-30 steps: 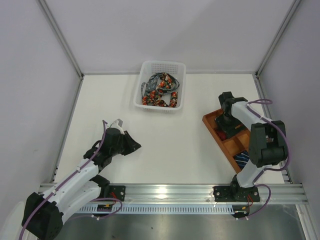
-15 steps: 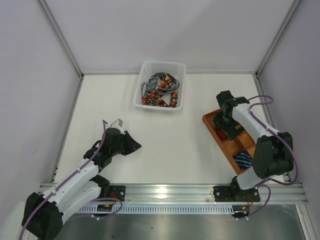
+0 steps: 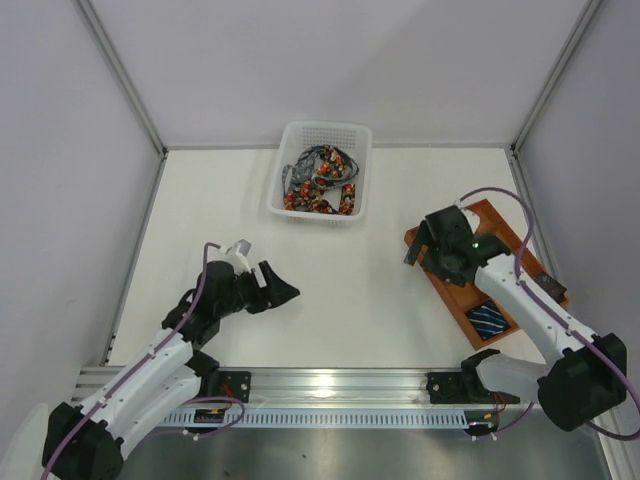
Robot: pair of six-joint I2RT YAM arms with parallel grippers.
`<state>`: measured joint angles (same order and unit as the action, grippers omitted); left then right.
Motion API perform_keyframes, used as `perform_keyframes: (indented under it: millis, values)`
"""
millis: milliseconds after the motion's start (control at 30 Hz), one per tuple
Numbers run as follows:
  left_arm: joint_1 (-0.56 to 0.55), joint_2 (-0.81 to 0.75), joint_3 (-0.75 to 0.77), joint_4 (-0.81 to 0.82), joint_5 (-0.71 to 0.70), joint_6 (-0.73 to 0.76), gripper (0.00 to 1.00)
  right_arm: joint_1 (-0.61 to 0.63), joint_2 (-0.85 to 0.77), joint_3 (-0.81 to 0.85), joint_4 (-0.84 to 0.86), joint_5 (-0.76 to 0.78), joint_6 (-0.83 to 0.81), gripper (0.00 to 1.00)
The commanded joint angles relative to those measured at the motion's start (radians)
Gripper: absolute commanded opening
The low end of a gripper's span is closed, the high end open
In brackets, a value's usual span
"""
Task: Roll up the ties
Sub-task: Place the rolled tie into the container
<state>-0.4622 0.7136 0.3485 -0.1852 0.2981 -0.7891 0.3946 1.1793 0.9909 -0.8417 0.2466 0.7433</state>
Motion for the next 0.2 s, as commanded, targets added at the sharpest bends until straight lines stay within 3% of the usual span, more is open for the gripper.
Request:
perform_keyframes:
  millis: [0, 167]
  values:
    - [0.007, -0.064, -0.026, 0.041, 0.062, -0.028, 0.86, 0.085, -0.07, -0.124, 0.157, -0.075, -0.059, 1.0]
    - [0.007, -0.138, -0.054, 0.036, 0.081, -0.065, 0.94, 0.104, -0.185, -0.233, 0.294, -0.15, -0.073, 1.0]
